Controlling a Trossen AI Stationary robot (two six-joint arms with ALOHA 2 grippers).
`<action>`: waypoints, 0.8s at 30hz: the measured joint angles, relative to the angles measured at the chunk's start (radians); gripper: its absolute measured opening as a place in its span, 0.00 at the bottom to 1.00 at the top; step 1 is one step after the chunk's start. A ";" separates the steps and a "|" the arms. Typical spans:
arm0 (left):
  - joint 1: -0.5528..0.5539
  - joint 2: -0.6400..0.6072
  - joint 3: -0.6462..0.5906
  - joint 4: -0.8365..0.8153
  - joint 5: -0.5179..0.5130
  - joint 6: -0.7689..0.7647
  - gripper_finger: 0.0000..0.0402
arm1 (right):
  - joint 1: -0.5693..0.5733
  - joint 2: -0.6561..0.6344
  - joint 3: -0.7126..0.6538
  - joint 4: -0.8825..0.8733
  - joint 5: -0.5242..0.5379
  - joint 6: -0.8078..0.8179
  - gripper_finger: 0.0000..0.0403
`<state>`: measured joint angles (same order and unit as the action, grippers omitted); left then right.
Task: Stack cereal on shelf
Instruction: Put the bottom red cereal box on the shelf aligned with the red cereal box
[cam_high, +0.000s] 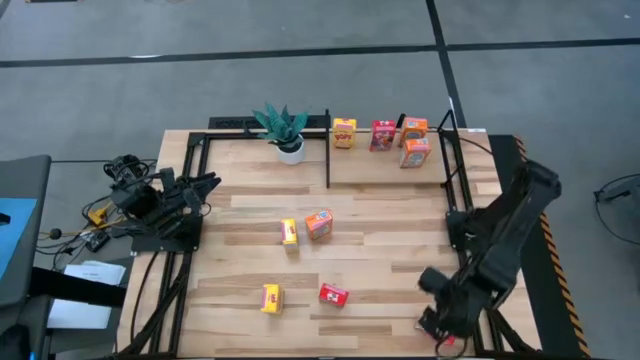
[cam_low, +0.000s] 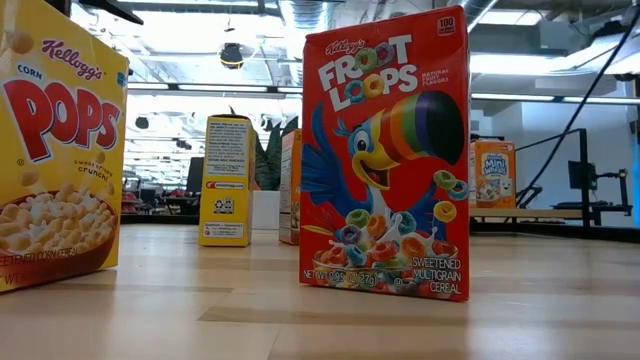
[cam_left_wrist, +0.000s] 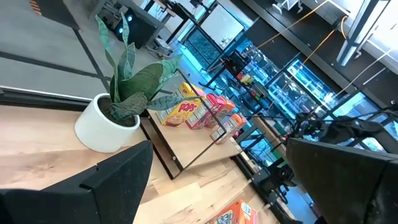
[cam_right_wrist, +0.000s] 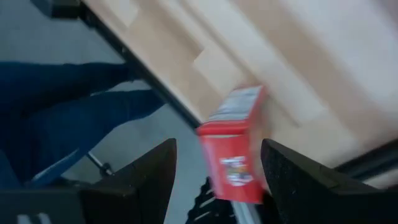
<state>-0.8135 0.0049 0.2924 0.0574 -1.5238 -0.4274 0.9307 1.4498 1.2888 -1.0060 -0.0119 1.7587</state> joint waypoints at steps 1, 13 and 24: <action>0.000 0.000 0.000 0.000 0.000 0.000 0.89 | 0.001 0.023 0.000 0.025 -0.014 -0.001 0.65; 0.000 0.000 0.000 -0.010 0.028 0.001 0.89 | 0.020 0.120 0.030 -0.040 -0.050 0.001 0.65; 0.000 0.000 0.000 -0.052 0.029 -0.006 0.89 | 0.048 0.130 0.160 -0.154 -0.071 -0.031 0.65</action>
<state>-0.8135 0.0051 0.2921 0.0050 -1.4947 -0.4330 0.9784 1.5793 1.4487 -1.1600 -0.0827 1.7273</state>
